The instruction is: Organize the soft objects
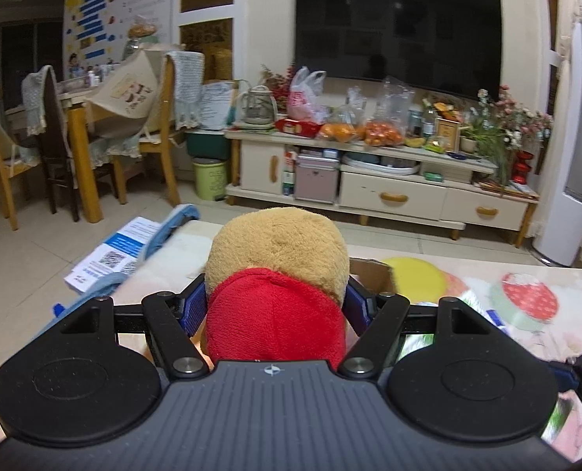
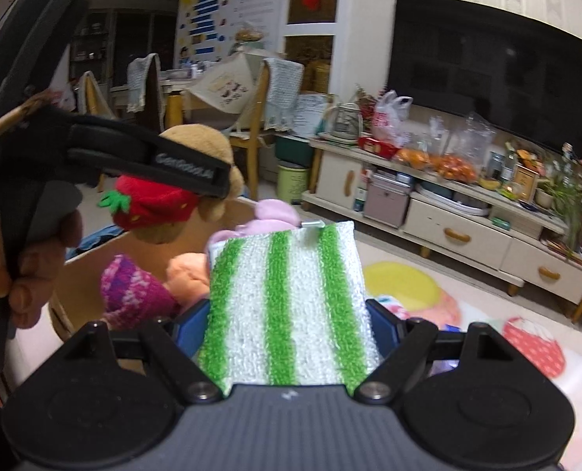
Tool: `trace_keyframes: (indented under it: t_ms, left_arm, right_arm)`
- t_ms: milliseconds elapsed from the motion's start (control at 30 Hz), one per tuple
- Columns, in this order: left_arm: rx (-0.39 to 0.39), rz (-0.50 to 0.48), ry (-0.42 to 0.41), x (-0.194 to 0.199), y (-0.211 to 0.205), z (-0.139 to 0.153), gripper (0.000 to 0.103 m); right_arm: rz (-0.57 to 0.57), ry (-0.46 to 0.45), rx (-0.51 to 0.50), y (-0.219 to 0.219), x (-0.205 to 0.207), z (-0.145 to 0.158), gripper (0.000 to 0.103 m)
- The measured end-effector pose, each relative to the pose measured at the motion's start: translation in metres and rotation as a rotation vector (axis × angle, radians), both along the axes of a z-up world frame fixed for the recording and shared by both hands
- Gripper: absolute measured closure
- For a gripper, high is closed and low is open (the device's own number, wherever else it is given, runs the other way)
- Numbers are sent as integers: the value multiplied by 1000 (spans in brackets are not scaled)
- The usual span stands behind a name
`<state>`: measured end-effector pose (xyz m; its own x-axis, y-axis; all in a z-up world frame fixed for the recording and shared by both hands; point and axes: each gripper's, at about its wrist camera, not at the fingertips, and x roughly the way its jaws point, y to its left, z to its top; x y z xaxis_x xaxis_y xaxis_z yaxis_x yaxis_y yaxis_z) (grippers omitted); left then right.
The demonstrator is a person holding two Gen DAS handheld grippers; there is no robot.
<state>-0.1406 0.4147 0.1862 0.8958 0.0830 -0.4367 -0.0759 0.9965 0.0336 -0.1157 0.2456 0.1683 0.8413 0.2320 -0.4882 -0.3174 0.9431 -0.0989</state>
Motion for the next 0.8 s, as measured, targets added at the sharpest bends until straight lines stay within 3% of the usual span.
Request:
trace_keyframes:
  t_ms: [333,600,800]
  left_arm:
    - [-30,92,37,16,24,-2,17]
    - [-26,89,59,13,16,-7,17]
    - [-17,82,75,16,14,-9,16]
  right_arm:
    - [137,45,-48,46,14,-14,21]
    - [277,76,-146,70,18,-27,20]
    - [327,116,-151,74,23,-32,16]
